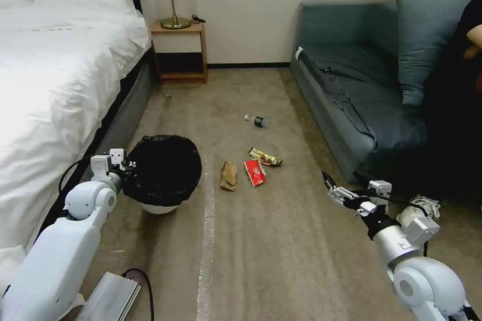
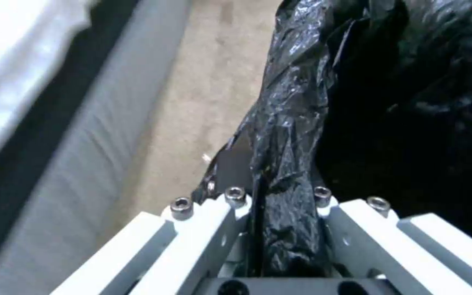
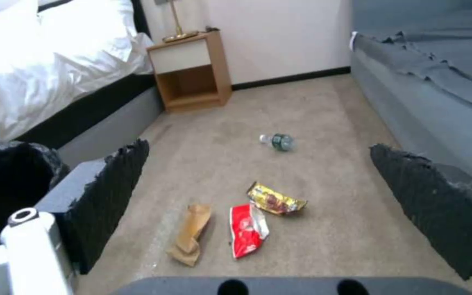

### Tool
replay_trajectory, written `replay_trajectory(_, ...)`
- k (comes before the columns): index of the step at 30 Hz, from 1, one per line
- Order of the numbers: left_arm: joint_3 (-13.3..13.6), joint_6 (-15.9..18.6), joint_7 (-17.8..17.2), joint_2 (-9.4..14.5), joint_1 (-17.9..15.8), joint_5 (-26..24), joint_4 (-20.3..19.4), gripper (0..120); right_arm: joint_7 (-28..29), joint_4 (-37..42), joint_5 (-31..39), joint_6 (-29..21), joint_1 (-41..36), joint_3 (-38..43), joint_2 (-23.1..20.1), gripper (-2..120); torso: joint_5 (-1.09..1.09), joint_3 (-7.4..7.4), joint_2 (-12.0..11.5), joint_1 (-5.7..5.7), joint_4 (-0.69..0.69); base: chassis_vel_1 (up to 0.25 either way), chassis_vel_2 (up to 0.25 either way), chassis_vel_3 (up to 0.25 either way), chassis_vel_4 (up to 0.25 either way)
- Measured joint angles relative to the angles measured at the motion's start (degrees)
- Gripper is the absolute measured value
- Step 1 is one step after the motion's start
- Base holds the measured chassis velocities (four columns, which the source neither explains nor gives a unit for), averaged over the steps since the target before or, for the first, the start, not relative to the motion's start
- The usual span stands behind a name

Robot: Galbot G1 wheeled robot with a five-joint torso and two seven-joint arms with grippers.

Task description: Pick up the trash bin, then pick up the garbage on the floor and place it into the trash bin.

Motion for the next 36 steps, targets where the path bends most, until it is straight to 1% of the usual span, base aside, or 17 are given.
replay_trajectory(2,-1.8,0.8,0.1,0.7,0.9,1.1,-2.2,5,-0.8,-0.5,0.3,0.6,0.0,0.2,-0.3,100,0.02,0.00,0.0,0.00,0.02,0.000,0.000,0.000,0.000)
replay_trajectory(3,-1.8,0.8,0.1,0.7,0.9,1.1,-2.2,5,-0.8,-0.5,0.3,0.6,0.0,0.2,-0.3,100,0.02,0.00,0.0,0.00,0.02,0.000,0.000,0.000,0.000)
replay_trajectory(4,-2.6,1.0,0.3,0.9,1.1,1.9,-3.0,5,-1.3,-0.6,0.7,0.8,0.0,0.3,-0.4,100,-0.01,0.00,0.0,0.00,0.01,0.000,0.000,0.000,0.000)
replay_trajectory(5,-3.8,1.0,0.9,1.4,1.2,4.0,-4.0,5,-2.1,-0.9,1.3,1.3,0.0,0.4,-0.6,100,0.00,0.00,0.0,0.00,0.00,0.000,0.000,0.000,0.000)
replay_trajectory(11,-5.4,1.0,1.8,2.4,1.3,6.0,-5.6,5,-3.8,-1.4,2.0,2.3,0.0,0.3,-1.1,100,0.01,0.00,0.0,0.00,0.01,0.000,0.000,0.000,0.000)
replay_trajectory(12,-6.2,0.4,2.6,3.3,1.3,7.0,-6.1,5,-5.1,-2.0,2.7,3.4,0.3,-0.3,-1.7,100,0.01,0.00,0.0,0.00,0.01,0.000,0.000,0.000,0.000)
replay_trajectory(13,-6.5,0.1,2.9,3.9,1.1,7.1,-6.1,5,-5.6,-2.2,3.2,3.7,0.4,-0.5,-2.1,100,0.01,0.00,0.0,0.00,0.00,0.000,0.000,0.000,0.000)
replay_trajectory(17,-6.8,-0.2,3.2,4.6,0.8,7.1,-6.2,5,-6.8,-2.2,4.2,3.6,0.4,-0.9,-2.8,100,0.00,0.00,0.0,0.00,0.00,0.000,0.000,0.000,0.000)
replay_trajectory(19,-7.0,-0.2,3.8,5.4,0.2,7.1,-6.5,5,-8.5,-2.1,6.2,3.0,0.3,-1.2,-3.7,100,0.00,0.00,0.0,0.00,0.01,0.000,0.000,0.000,0.000)
replay_trajectory(23,-7.2,0.2,4.8,6.2,-0.2,7.4,-6.7,5,-10.3,-2.3,6.7,2.9,0.2,-1.5,-4.1,100,0.01,0.00,0.0,0.00,-0.01,0.000,0.000,0.000,0.000)
replay_trajectory(28,-7.8,0.4,5.4,7.4,-0.4,7.5,-7.3,5,-14.4,-2.9,6.5,3.6,-0.6,-2.4,-4.2,100,0.01,0.00,0.0,0.00,0.00,0.000,0.000,0.000,0.000)
replay_trajectory(36,-8.4,0.2,5.9,8.3,-0.2,7.1,-7.5,5,-14.9,-2.9,6.1,4.0,-0.5,-2.9,-4.0,100,0.01,0.00,0.0,0.00,0.00,0.000,0.000,0.000,0.000)
